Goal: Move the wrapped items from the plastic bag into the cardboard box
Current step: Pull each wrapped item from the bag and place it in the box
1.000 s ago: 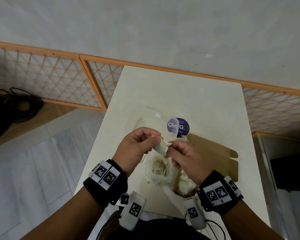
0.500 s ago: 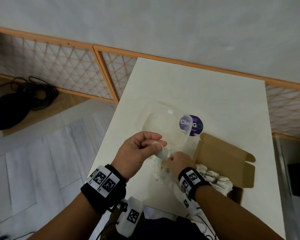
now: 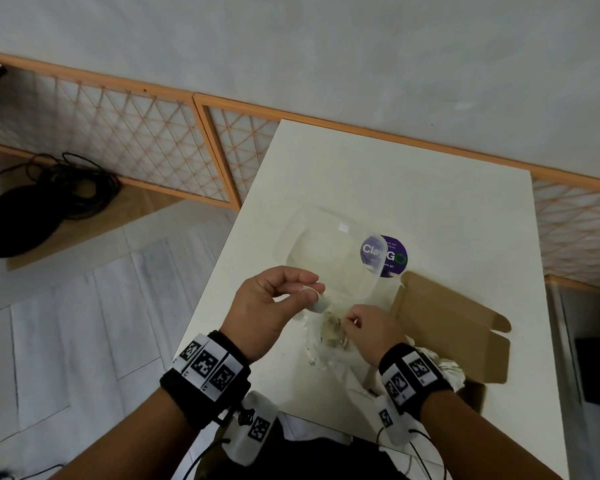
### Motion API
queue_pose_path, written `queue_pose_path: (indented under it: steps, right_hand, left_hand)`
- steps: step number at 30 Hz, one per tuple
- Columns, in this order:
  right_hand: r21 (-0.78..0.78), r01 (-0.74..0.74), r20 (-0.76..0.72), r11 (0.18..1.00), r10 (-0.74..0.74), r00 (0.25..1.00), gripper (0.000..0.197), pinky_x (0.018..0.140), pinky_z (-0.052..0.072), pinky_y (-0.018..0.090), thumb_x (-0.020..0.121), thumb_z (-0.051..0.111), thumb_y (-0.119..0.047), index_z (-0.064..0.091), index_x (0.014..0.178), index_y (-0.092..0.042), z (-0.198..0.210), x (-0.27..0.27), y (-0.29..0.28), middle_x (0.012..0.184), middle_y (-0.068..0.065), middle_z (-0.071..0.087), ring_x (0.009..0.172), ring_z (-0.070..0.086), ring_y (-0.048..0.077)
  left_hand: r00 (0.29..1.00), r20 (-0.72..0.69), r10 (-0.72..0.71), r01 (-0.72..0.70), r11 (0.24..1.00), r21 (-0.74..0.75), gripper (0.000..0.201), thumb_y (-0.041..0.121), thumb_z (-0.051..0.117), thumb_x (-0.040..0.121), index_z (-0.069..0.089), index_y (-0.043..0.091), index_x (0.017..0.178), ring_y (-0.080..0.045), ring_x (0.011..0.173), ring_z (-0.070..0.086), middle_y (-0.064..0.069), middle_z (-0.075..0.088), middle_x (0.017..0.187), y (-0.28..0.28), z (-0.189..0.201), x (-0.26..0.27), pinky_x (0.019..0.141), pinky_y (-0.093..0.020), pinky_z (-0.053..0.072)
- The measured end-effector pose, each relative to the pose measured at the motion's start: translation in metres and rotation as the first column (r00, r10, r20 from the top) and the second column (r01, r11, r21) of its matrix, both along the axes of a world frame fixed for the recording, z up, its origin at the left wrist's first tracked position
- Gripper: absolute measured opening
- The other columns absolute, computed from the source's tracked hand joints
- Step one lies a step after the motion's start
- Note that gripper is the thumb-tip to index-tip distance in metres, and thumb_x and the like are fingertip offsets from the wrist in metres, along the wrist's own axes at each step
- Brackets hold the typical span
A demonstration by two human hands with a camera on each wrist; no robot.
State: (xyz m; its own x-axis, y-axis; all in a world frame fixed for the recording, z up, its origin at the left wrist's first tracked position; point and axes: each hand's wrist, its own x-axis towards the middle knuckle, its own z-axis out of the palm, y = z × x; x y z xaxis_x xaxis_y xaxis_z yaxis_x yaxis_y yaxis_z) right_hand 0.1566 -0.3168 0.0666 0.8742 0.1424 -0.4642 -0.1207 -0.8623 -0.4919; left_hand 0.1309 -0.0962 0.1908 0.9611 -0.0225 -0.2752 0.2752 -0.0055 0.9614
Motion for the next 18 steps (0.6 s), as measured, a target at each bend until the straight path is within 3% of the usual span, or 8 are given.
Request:
queue_pose_path:
  steps: [3,5,9,11,13,16,18]
  right_hand:
    - [0.079,0.011,0.065,0.997,-0.016,0.998,0.022,0.063,0.045,0.028,0.099,0.059,-0.031,0.059,0.077,-0.03,0.015,-0.002,-0.012,0.076,-0.008,0.062,0.073,0.06,0.013]
    - [0.113,0.024,0.108,0.993,-0.037,0.993,0.021,0.063,0.045,0.028,0.099,0.06,-0.03,0.062,0.078,-0.028,0.019,-0.001,-0.018,0.074,-0.008,0.063,0.071,0.059,0.011]
    - [0.152,0.008,0.179,0.988,-0.035,0.983,0.02,0.066,0.045,0.026,0.099,0.06,-0.032,0.063,0.079,-0.028,0.021,-0.002,-0.024,0.078,-0.01,0.061,0.073,0.057,0.008]
    - [0.073,-0.088,0.187,0.993,0.073,0.98,0.016,0.072,0.047,0.026,0.102,0.056,-0.036,0.069,0.094,-0.031,0.017,-0.003,-0.019,0.091,-0.01,0.06,0.083,0.058,0.01]
    - [-0.058,-0.217,0.16,0.975,0.223,0.961,0.023,0.075,0.047,0.03,0.104,0.049,-0.038,0.07,0.109,-0.031,0.009,-0.002,-0.009,0.097,-0.008,0.053,0.089,0.059,0.016]
    - [-0.272,-0.389,0.033,0.88,0.412,0.911,0.024,0.079,0.05,0.036,0.102,0.048,-0.032,0.065,0.117,-0.024,-0.008,0.003,0.009,0.106,-0.001,0.047,0.098,0.061,0.028]
    - [-0.373,-0.451,-0.005,0.811,0.484,0.875,0.024,0.078,0.05,0.04,0.1,0.049,-0.032,0.058,0.117,-0.018,-0.014,0.01,0.016,0.11,0.004,0.053,0.099,0.063,0.033]
  left_hand:
    - [1.0,-0.003,-0.025,0.025,0.999,-0.027,0.017,0.003,0.073,0.092,0.074,0.012,0.106,-0.024,0.107,0.074,-0.005,0.081,0.094,0.001,-0.005,0.0,0.093,-0.034,0.059]
    - [1.0,-0.012,-0.01,0.009,0.998,-0.057,0.018,-0.003,0.07,0.093,0.073,0.008,0.108,-0.027,0.104,0.075,-0.008,0.08,0.091,0.0,-0.009,0.001,0.089,-0.037,0.06]
    - [1.0,-0.027,0.012,-0.014,0.997,-0.082,0.019,-0.008,0.065,0.095,0.07,0.002,0.11,-0.017,0.089,0.076,-0.019,0.078,0.096,-0.003,-0.011,0.0,0.07,-0.025,0.059]
    - [1.0,-0.028,0.005,-0.007,0.997,-0.07,0.019,-0.007,0.065,0.095,0.07,0.003,0.11,-0.016,0.086,0.075,-0.019,0.078,0.098,-0.002,-0.013,-0.001,0.069,-0.025,0.059]
    - [0.999,-0.032,0.0,-0.003,0.997,-0.073,0.019,-0.006,0.065,0.095,0.071,0.004,0.109,-0.016,0.086,0.075,-0.018,0.078,0.099,-0.002,-0.015,-0.003,0.07,-0.027,0.06]
    - [0.999,-0.038,-0.009,0.006,0.997,-0.08,0.018,-0.007,0.065,0.095,0.071,0.004,0.109,-0.016,0.086,0.074,-0.021,0.077,0.1,-0.002,-0.016,-0.007,0.071,-0.028,0.06]
    - [0.999,-0.043,-0.027,0.024,0.997,-0.076,0.018,-0.005,0.065,0.095,0.071,0.006,0.108,-0.018,0.087,0.074,-0.016,0.078,0.099,-0.001,-0.016,-0.01,0.074,-0.03,0.061]
